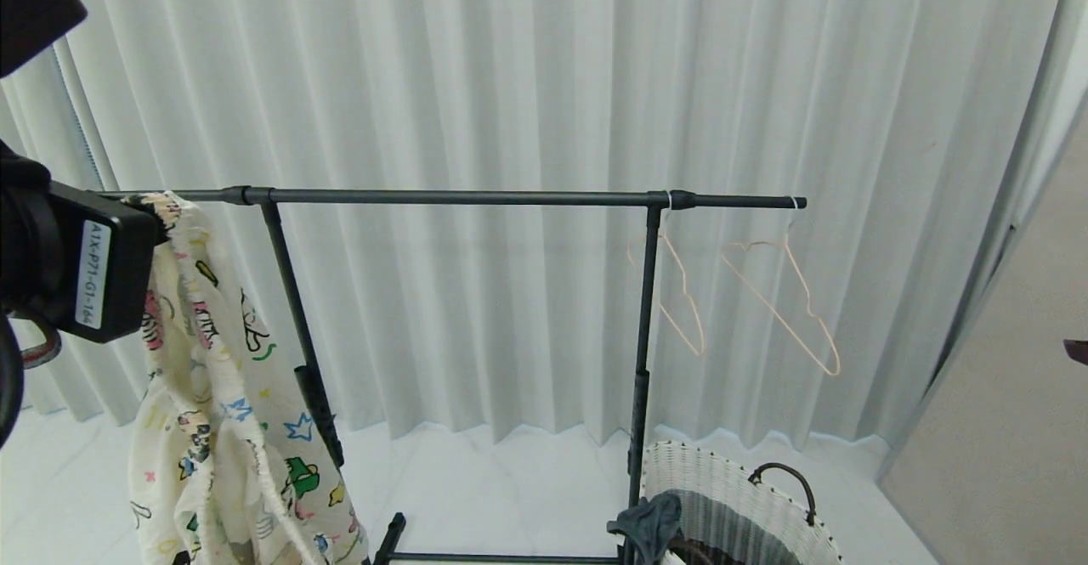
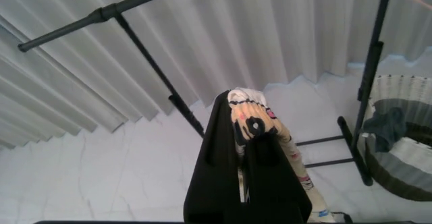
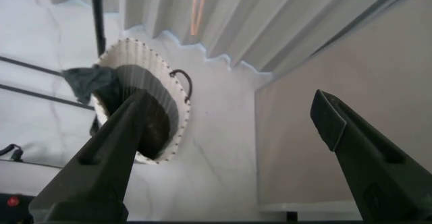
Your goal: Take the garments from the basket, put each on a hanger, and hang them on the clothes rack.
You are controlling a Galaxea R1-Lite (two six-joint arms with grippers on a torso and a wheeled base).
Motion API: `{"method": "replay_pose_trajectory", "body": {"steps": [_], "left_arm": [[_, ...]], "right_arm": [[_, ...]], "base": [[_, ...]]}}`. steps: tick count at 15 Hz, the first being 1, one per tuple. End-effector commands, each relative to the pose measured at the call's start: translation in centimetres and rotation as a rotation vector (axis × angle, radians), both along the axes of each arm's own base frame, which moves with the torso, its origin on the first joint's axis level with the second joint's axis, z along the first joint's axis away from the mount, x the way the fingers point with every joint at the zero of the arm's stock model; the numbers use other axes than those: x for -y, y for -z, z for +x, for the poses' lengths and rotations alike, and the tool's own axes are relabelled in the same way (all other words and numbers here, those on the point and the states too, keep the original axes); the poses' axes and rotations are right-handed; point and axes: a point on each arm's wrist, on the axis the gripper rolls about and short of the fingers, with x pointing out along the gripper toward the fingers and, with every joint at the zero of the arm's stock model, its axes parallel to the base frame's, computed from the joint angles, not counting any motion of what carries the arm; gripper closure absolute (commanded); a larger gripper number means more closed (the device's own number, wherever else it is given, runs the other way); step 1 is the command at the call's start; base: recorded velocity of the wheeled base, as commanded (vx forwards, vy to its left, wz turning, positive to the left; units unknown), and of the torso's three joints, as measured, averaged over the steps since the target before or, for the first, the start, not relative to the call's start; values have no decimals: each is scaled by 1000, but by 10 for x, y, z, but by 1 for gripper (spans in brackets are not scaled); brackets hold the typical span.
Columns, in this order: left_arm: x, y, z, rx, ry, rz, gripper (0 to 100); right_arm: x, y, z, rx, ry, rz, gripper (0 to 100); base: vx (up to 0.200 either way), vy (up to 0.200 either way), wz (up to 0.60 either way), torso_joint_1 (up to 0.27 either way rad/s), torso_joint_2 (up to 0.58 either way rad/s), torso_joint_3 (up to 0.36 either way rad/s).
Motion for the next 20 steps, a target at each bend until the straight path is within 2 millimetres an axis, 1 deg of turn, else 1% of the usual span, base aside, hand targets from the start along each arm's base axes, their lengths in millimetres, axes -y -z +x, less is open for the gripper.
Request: {"method": "replay_pose_trajectory", "body": {"steps": [1,4,8,13,17,19,20], "left_arm": [[0,1,1,-4,-1,1,100],[0,0,1,-1,-6,-4,100],[-1,0,-1,3,-7,-8,100],[-3,3,-3,-3,-6,-5,100],[-5,5,-5,-5,-5,0,100],[-8,5,-9,0,-5,-4,100],[-10,6,-12,2,-4,-5,100]], "right_arm": [[0,1,1,-4,-2,0,0],[-2,1,1,-4,-44,23,0],[-2,1,2,-7,-50,27,0],[-2,4,9,-32,-52,31,0],[-2,12,23,-86,-49,42,0],[-2,19,35,-133,-46,58,0],[-2,26,46,-176,-55,97,0]], "base": [[200,-200,0,-2,2,-2],[200,0,0,-2,-2,2],[200,0,0,2,1,1],[200,0,0,5,4,0],[0,0,0,0,0,0],[0,0,0,0,0,0],[0,0,0,0,0,0]]}}
